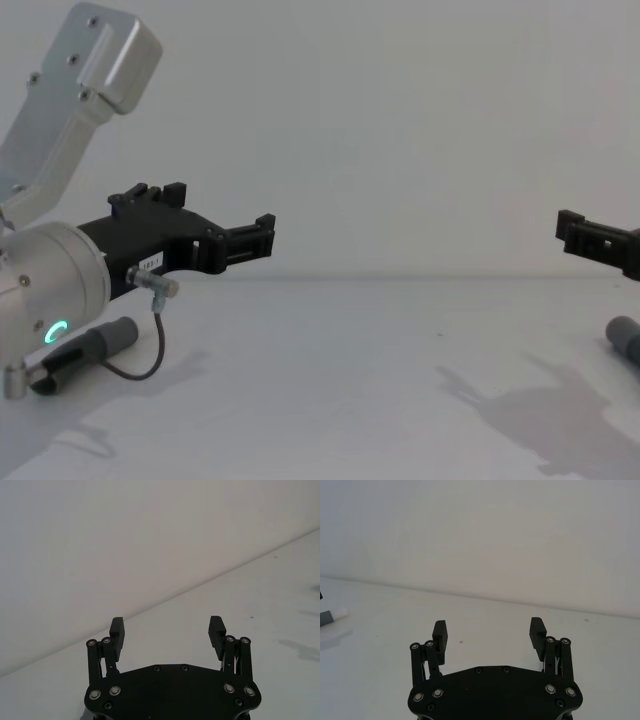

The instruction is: Use both hands to pick up one end of the pipe from the table, align the ends, and insert them.

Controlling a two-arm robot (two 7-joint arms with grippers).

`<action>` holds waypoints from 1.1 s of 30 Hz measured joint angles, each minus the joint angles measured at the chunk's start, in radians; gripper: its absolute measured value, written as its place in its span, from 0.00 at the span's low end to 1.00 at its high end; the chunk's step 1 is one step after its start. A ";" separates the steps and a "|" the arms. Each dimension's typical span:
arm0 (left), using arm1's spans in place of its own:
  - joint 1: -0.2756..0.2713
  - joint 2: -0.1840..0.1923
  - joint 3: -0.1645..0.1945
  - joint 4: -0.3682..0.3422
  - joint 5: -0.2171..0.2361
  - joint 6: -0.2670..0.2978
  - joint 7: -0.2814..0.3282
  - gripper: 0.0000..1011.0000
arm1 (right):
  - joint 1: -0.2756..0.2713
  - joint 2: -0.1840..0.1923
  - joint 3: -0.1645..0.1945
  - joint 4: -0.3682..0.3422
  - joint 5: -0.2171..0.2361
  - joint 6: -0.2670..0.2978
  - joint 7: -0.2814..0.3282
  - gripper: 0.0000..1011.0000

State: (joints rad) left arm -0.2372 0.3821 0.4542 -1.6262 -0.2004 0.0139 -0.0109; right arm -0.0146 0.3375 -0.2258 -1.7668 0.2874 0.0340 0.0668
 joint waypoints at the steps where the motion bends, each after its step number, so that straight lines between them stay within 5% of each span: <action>1: 0.000 0.000 0.000 0.000 0.000 0.000 0.000 0.99 | 0.000 0.000 0.000 0.000 0.000 0.000 0.000 0.99; 33: 0.000 0.000 0.000 0.000 0.000 0.000 0.000 0.99 | 0.000 0.000 0.000 0.000 0.000 0.000 0.000 0.99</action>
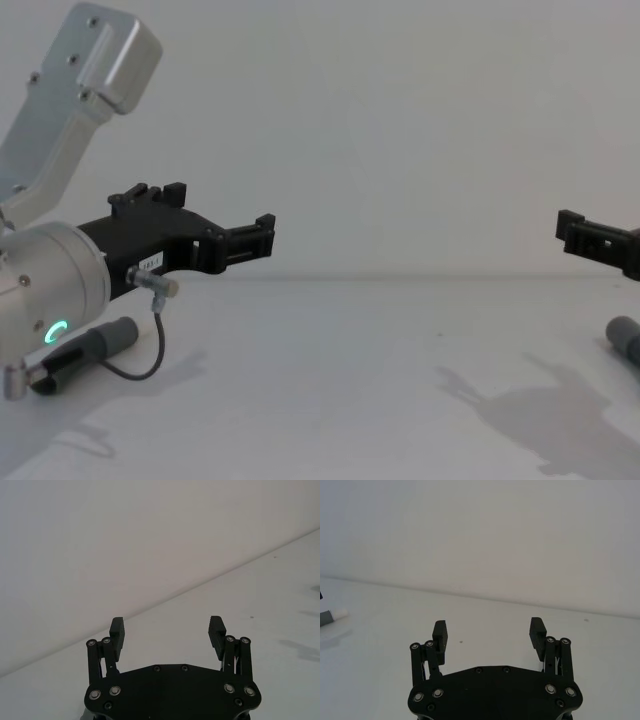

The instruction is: Use both hands to pick up one end of the pipe from the table, align the ends, and insert them.

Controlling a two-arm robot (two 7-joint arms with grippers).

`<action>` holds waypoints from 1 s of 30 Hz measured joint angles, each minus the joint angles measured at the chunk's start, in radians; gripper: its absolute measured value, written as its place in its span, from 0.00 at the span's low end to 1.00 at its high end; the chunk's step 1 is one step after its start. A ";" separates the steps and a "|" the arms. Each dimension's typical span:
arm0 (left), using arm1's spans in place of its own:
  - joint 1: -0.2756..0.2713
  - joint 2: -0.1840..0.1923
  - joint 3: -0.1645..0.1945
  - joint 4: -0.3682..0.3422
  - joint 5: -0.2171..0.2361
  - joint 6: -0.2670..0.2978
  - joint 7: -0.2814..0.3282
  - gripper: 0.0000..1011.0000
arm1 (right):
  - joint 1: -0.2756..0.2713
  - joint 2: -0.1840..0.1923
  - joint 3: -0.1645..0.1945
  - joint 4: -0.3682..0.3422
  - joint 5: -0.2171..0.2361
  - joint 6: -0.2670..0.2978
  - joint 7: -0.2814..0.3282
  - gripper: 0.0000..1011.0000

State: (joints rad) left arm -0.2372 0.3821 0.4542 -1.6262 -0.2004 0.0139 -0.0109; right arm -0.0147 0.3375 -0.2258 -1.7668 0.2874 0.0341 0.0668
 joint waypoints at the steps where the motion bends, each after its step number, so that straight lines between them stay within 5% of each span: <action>1: 0.000 0.000 0.000 0.000 0.000 0.000 0.000 0.99 | 0.000 0.000 0.000 0.000 0.000 0.000 0.000 0.99; 22: -0.002 0.000 0.000 0.000 0.000 0.004 -0.002 0.99 | 0.000 0.000 0.000 0.000 0.000 0.000 0.000 0.99; 30: -0.019 0.011 -0.001 -0.009 -0.001 0.070 -0.025 0.99 | 0.000 0.000 0.000 0.000 0.000 0.000 0.000 0.99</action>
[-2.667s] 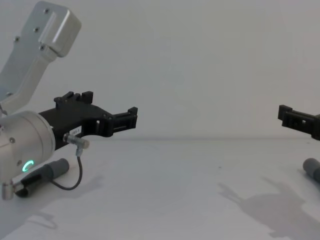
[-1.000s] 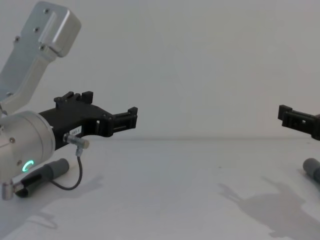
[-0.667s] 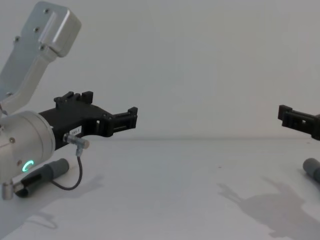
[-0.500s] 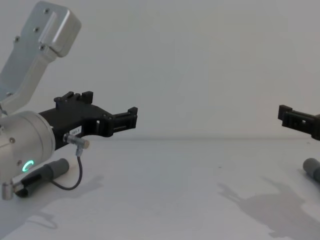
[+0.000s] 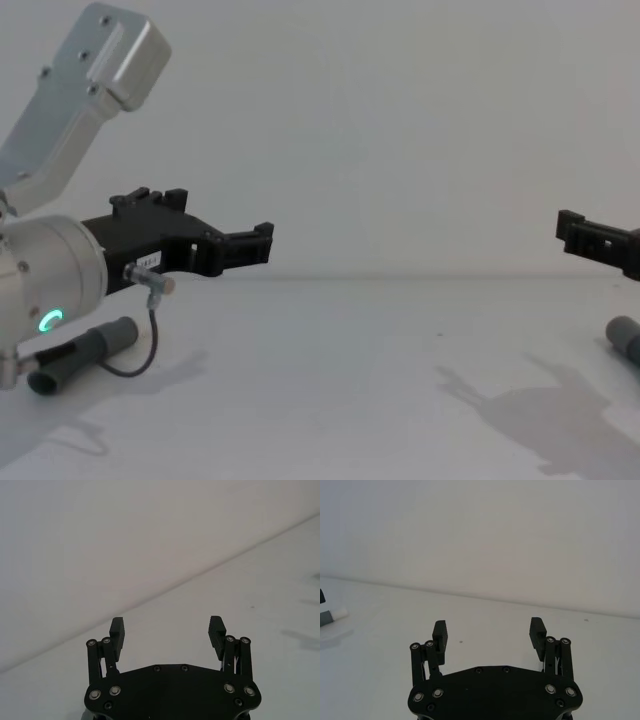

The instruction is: Use both hands to pick up one end of the pipe from the table, align the ends, and insert them.

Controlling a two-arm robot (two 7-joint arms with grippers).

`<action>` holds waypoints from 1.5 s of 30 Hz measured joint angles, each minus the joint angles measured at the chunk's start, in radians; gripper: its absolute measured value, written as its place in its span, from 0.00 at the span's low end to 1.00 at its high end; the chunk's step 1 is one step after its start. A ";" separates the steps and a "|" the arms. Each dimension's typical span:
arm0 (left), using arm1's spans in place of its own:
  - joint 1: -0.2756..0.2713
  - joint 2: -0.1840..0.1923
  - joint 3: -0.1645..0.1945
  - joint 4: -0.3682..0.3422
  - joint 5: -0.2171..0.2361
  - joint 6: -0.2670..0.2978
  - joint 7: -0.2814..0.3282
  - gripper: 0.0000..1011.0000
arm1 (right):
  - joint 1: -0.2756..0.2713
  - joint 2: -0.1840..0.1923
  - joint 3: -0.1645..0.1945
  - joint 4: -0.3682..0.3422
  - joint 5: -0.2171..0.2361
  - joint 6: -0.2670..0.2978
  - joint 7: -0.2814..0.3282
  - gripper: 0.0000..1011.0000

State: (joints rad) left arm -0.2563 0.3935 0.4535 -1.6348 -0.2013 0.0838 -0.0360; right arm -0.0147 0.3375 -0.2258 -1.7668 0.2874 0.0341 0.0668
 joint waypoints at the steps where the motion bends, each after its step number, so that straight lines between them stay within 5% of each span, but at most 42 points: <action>1: -0.004 0.004 -0.002 -0.004 -0.003 0.023 -0.007 0.99 | 0.000 0.000 0.000 0.000 0.000 0.000 0.000 0.99; 11: -0.022 0.040 -0.036 -0.037 -0.029 0.175 -0.033 0.99 | 0.000 0.000 0.000 0.000 0.000 0.000 0.000 0.99; 24: -0.015 0.086 -0.124 -0.103 -0.077 0.355 -0.042 0.99 | 0.000 0.000 0.000 0.000 0.000 0.000 0.000 0.99; 45: -0.013 0.062 -0.192 -0.058 -0.141 0.519 -0.047 0.99 | 0.000 0.000 0.000 0.000 0.000 0.000 0.000 0.99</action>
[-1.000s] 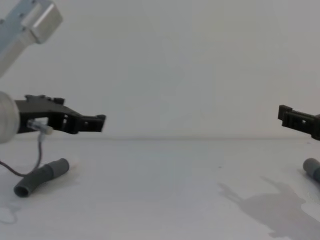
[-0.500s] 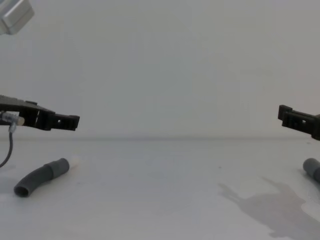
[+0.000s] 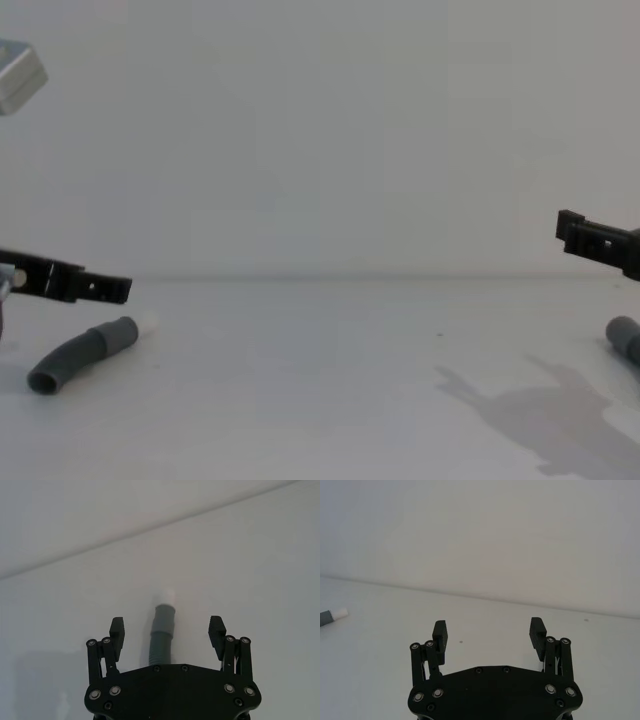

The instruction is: Use both hands to pick up one end of the pipe from the table, align the ends, and insert them.

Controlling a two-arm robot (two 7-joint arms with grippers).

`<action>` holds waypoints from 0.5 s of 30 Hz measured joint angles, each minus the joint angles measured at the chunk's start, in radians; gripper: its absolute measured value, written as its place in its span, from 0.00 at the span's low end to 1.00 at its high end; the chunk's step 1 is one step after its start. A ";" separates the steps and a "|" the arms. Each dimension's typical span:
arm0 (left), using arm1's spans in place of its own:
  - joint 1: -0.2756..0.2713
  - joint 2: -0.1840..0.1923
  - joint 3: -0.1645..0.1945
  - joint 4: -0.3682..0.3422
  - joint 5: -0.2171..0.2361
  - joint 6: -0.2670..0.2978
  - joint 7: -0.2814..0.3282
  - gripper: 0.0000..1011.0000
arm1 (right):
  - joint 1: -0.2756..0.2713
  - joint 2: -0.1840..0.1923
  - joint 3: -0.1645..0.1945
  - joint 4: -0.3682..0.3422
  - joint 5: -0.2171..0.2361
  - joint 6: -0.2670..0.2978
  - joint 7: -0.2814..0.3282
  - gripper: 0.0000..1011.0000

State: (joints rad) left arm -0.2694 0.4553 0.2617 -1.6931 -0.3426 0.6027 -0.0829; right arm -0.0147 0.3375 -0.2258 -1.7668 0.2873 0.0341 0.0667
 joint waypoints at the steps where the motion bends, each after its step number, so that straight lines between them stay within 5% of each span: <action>1: 0.000 0.000 -0.002 0.004 -0.001 0.004 -0.001 0.99 | 0.000 0.000 0.000 0.000 0.000 0.000 0.000 0.99; 15: -0.003 0.014 -0.012 0.068 0.000 0.014 -0.035 0.99 | 0.000 0.000 0.000 0.000 0.000 0.000 0.000 0.99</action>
State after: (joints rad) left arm -0.2729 0.4698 0.2500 -1.6247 -0.3428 0.6163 -0.1175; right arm -0.0146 0.3375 -0.2258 -1.7668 0.2874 0.0340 0.0668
